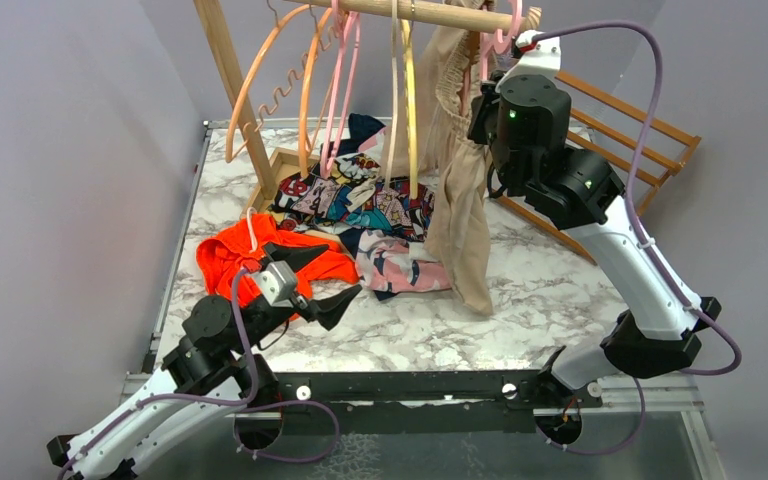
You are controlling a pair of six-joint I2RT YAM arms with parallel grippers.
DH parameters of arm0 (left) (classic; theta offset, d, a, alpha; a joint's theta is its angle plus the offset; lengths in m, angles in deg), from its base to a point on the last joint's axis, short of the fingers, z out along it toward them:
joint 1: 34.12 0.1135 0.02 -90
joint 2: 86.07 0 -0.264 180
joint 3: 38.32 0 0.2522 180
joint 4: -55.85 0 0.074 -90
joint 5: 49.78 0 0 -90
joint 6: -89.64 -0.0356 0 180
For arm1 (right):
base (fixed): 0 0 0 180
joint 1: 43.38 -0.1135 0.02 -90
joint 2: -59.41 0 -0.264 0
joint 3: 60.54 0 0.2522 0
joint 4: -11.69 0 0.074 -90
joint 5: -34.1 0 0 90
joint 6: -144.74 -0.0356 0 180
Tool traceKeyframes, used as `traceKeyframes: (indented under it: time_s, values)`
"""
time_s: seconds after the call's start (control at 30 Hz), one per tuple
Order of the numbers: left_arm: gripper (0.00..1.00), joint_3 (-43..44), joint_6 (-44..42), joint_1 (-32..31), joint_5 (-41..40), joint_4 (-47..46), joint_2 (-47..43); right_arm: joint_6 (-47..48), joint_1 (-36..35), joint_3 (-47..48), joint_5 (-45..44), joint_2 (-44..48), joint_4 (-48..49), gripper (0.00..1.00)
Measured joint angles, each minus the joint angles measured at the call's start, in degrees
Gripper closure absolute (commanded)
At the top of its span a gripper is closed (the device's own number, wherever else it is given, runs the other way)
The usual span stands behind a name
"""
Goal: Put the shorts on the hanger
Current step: Place the hanger at the clothesline.
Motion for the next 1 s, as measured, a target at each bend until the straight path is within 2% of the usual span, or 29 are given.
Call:
traceKeyframes:
  time_s: [0.27, 0.43, 1.0]
  values:
    - [0.01, -0.76, 0.46, 0.00, 0.02, 0.59, -0.44, -3.08, 0.04, -0.15, 4.94, 0.00, -2.47, 0.99]
    - [0.01, -0.76, 0.48, 0.00, -0.04, 0.74, -0.26, -4.20, 0.04, 3.93, 8.76, -0.02, -7.08, 0.99]
    - [0.01, -3.63, 2.43, 0.00, -0.09, -1.20, -0.15, -3.56, 0.79, 2.93, 9.62, -1.31, -6.16, 0.99]
